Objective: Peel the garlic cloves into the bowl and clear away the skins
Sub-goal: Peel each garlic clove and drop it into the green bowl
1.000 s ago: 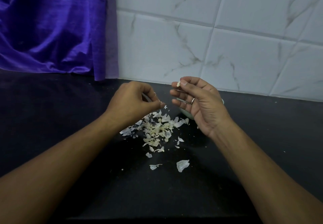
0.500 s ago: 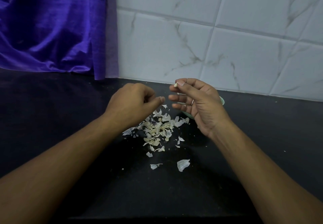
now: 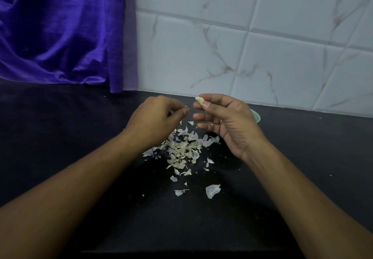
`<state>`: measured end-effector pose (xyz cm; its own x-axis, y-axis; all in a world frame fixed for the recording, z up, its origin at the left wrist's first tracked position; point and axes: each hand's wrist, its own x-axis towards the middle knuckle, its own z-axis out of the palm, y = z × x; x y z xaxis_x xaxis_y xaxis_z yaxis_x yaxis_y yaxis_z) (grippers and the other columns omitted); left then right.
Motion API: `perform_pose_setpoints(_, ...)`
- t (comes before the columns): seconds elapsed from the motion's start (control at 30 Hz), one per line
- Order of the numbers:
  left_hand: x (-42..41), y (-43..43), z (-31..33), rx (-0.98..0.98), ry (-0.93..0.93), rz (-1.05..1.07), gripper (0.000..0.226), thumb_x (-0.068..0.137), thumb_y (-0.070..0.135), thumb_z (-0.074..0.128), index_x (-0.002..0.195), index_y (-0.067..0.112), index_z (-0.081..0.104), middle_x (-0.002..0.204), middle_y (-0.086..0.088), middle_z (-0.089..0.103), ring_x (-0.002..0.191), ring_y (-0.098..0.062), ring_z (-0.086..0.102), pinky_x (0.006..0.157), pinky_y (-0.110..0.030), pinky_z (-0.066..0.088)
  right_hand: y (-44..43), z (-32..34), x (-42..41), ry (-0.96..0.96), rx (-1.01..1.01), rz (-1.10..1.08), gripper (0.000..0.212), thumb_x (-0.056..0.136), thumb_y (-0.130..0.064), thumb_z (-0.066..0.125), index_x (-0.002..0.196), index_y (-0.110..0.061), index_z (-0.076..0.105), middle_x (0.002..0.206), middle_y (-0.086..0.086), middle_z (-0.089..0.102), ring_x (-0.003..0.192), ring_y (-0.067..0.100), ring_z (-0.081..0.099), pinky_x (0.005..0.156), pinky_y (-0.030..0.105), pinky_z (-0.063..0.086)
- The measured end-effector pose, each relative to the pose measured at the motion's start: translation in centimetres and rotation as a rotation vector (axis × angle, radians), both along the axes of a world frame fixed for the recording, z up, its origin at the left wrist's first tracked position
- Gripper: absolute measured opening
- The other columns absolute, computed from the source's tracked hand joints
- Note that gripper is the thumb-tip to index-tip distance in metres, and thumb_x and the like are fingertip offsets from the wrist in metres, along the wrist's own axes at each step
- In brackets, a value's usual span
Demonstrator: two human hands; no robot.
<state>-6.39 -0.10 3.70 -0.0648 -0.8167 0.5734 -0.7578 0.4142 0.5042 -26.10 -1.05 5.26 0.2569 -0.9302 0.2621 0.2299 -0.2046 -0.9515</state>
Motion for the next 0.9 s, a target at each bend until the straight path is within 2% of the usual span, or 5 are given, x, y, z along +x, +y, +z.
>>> perform_pose_setpoints(0.13, 0.1, 0.3, 0.3, -0.079, 0.172, -0.018, 0.039, 0.087, 0.059, 0.074, 0.070, 0.023, 0.072, 0.064, 0.006, 0.070, 0.058, -0.010, 0.066, 0.060, -0.040, 0.058, -0.1, -0.2, 0.0, 0.044, -0.022, -0.024, 0.023, 0.094, -0.006, 0.071, 0.115, 0.001, 0.067, 0.103, 0.017, 0.079, 0.074, 0.020, 0.074, 0.068, 0.030, 0.062)
perform_pose_setpoints(0.27, -0.3, 0.6, 0.6, 0.001, 0.372, -0.216, 0.018, 0.091, 0.030, 0.080, 0.108, 0.023, 0.077, 0.090, 0.006, 0.078, 0.081, -0.012, 0.074, 0.071, -0.040, 0.065, -0.1, -0.4, 0.2, 0.071, -0.020, -0.011, 0.018, 0.091, -0.009, 0.074, 0.108, -0.002, 0.071, 0.101, 0.016, 0.079, 0.074, 0.019, 0.074, 0.067, 0.029, 0.064)
perform_pose_setpoints(0.43, -0.4, 0.4, 0.3, 0.033, 0.459, -0.250, 0.005, 0.092, 0.018, 0.078, 0.097, 0.019, 0.079, 0.084, -0.005, 0.078, 0.083, -0.028, 0.076, 0.073, -0.051, 0.065, -0.1, -0.8, 0.4, 0.130, -0.070, -0.037, 0.013, 0.092, -0.010, 0.075, 0.101, -0.001, 0.073, 0.089, 0.016, 0.078, 0.069, 0.020, 0.074, 0.065, 0.030, 0.064)
perform_pose_setpoints(0.63, -0.1, 0.1, 0.2, -0.002, 0.362, -0.177, 0.002, 0.090, 0.024, 0.081, 0.092, 0.023, 0.080, 0.076, 0.002, 0.077, 0.073, -0.020, 0.075, 0.071, -0.046, 0.064, -0.2, -1.1, 0.5, 0.428, -0.343, -0.188, 0.010, 0.096, -0.013, 0.073, 0.096, -0.004, 0.076, 0.081, 0.014, 0.077, 0.072, 0.028, 0.077, 0.074, 0.055, 0.064)
perform_pose_setpoints(0.9, 0.0, 0.2, 0.1, -0.071, 0.126, -0.067, 0.005, 0.087, 0.034, 0.082, 0.088, 0.030, 0.081, 0.067, 0.016, 0.072, 0.065, 0.001, 0.068, 0.065, -0.030, 0.058, -0.2, -1.3, 0.5, 0.618, -0.424, -0.207, 0.014, 0.097, -0.009, 0.068, 0.087, -0.011, 0.077, 0.075, 0.005, 0.077, 0.070, 0.018, 0.077, 0.072, 0.046, 0.065)
